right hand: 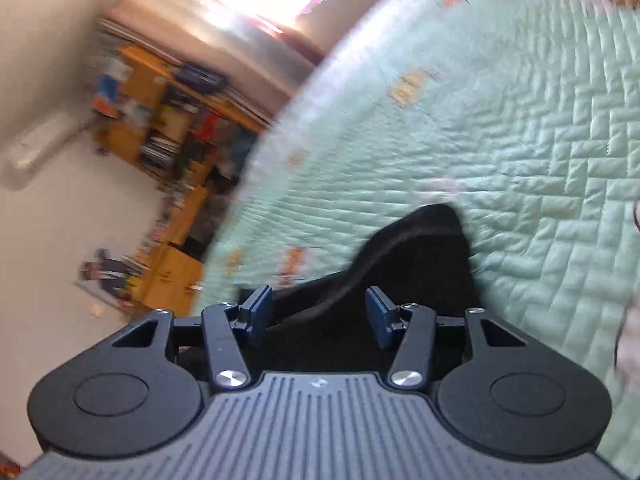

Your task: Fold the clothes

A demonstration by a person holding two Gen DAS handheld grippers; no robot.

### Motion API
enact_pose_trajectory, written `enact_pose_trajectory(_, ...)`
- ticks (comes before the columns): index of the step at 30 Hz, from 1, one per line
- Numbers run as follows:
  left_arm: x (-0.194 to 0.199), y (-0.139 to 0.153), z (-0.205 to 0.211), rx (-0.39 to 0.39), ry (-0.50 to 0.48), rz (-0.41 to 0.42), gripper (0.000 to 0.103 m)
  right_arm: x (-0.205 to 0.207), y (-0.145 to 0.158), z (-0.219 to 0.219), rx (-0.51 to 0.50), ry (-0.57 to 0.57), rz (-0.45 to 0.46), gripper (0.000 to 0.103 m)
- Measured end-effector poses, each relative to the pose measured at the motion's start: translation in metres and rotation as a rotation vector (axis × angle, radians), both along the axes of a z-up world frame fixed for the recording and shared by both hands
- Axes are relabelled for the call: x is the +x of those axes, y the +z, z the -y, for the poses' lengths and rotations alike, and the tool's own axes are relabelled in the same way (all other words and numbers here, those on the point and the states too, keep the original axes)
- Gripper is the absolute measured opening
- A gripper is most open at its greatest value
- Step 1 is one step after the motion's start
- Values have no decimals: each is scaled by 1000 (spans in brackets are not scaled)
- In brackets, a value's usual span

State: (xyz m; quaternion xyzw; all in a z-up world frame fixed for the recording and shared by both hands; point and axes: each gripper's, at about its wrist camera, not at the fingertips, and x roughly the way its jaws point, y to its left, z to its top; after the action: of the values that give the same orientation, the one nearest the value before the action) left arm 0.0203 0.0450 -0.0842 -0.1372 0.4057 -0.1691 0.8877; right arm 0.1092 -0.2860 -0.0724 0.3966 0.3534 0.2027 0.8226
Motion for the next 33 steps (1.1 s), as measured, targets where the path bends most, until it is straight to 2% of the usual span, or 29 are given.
enact_pose_trajectory(1,0,0,-1,-3,0,1,86,10,-10,7,-8,-3,-42,50)
enact_pose_trajectory(2,0,0,-2,-11,2,1,86,19,-25,12,11,-23,-84,30)
enact_pose_trajectory(3,1,-1,-3,-18,5,0,86,19,-39,22,62,-65,-121,0)
enact_pose_trajectory(4,1,-1,-5,-28,7,-1,86,18,-49,29,117,-108,-147,0)
enact_pose_trajectory(6,2,-1,-4,-32,3,-1,86,12,-61,35,212,-126,-142,0)
enact_pose_trajectory(8,3,-1,-4,-26,-1,-1,86,4,-44,29,132,-118,-91,0)
enact_pose_trajectory(9,4,-1,-3,-22,-4,-2,86,0,-35,26,95,-115,-63,7)
enact_pose_trajectory(12,4,-1,-5,-36,-5,-2,86,-27,-7,20,68,-112,63,20)
enact_pose_trajectory(14,5,-2,-10,-64,-1,-7,86,-47,5,17,56,-79,118,23)
enact_pose_trajectory(16,5,-3,-14,-90,3,-11,86,-67,9,14,26,-30,152,25)
enact_pose_trajectory(17,5,-4,-16,-102,5,-13,86,-77,6,13,16,-1,151,29)
enact_pose_trajectory(19,4,-4,-16,-112,8,-10,86,-91,-12,11,8,52,90,36)
enact_pose_trajectory(20,4,-5,-16,-112,8,-8,86,-95,-27,9,-11,67,43,35)
enact_pose_trajectory(21,4,-5,-16,-110,9,-5,86,-97,-40,8,-56,69,28,12)
enact_pose_trajectory(22,3,-5,-15,-110,10,-3,86,-100,-47,7,-103,59,60,0)
enact_pose_trajectory(25,4,-4,-15,-108,8,-6,86,-100,-49,9,-66,27,60,0)
enact_pose_trajectory(26,4,-4,-16,-110,8,-8,86,-101,-43,5,-54,45,78,8)
enact_pose_trajectory(28,4,-4,-16,-115,11,-7,86,-103,-32,-3,-29,81,115,11)
enact_pose_trajectory(31,2,-4,-15,-117,17,1,87,-105,-17,-15,3,134,162,22)
enact_pose_trajectory(32,1,-4,-16,-123,21,4,87,-100,-25,-19,-17,148,133,27)
enact_pose_trajectory(33,1,-5,-17,-129,25,8,87,-96,-32,-24,-43,158,107,20)
